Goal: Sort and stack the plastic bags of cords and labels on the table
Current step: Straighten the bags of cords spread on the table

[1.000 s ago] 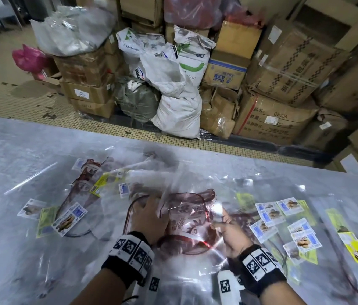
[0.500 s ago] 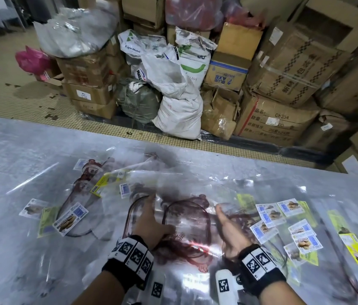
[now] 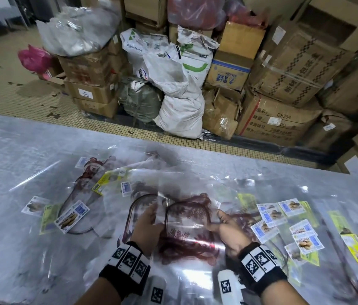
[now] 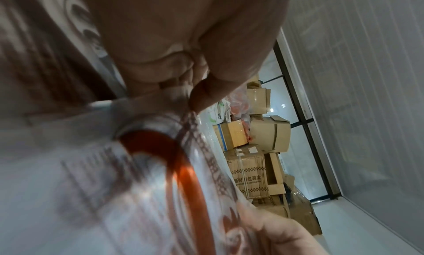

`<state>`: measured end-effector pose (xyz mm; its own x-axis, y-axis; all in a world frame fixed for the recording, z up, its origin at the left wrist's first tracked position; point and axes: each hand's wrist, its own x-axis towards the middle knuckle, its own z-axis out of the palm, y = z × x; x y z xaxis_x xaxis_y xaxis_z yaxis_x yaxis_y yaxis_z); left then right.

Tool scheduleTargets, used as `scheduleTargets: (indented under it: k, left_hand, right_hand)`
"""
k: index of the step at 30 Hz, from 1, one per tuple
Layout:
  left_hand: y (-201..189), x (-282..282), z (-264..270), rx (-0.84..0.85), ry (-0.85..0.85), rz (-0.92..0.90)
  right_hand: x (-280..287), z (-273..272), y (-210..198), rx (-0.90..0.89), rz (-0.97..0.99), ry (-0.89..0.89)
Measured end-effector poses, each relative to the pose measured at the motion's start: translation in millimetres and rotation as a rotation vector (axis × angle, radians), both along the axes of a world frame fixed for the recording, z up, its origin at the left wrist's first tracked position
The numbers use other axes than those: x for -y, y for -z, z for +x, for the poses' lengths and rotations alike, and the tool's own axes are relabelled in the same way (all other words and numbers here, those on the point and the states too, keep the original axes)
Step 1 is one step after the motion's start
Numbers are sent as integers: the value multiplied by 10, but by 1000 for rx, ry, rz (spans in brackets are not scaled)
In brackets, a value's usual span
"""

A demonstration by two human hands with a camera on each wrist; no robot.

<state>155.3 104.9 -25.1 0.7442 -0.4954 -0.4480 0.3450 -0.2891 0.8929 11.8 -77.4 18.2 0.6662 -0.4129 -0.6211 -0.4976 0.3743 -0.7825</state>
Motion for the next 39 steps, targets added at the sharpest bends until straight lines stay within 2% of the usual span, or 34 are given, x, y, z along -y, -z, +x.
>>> scheduleTargets:
  k: [4,6,7,9,11,14,18,22,25,27,30,34,37,39]
  left_hand:
    - [-144,-8,-16,0,15,-64]
    - [-259,-46,31,137,-51,-50]
    - [-286,-82,84,265,-82,38]
    - [-288,-200,208,527,-43,404]
    - [-233,-325,297,516,40,704]
    - [-173,-415,360,449,170,849]
    - [-238,-401,449,452,139,921]
    - [-268,-445,554,366,27,761]
    - [-316,-499,640,388,-52,597]
    - [-369,-499,659,363,-7,460]
    - [-460,-466,625,206,124,248]
    - [-510,-430,615,248,295,255]
    - [-594,-345,559,197,254,180]
    - [-621,-305,525,240,281,179]
  right_hand:
    - [37,19,77,38,-5,41]
    - [62,4,65,128,58,74]
    - [73,-3,58,135,82,105]
    - [79,-17,78,116,81,151]
    - [67,-21,96,52,20,150]
    - [45,-41,129,-7,-38,147]
    - [99,-43,335,-68,-29,121]
    - [80,-61,324,-28,7,133]
    - [90,-79,322,-20,72,158]
    - [84,-65,316,-25,72,165]
    - [79,-69,306,-9,83,167]
    - [98,-80,367,-11,69,175]
    - [115,-90,407,-16,38,154]
    - [141,-91,446,-37,23,132]
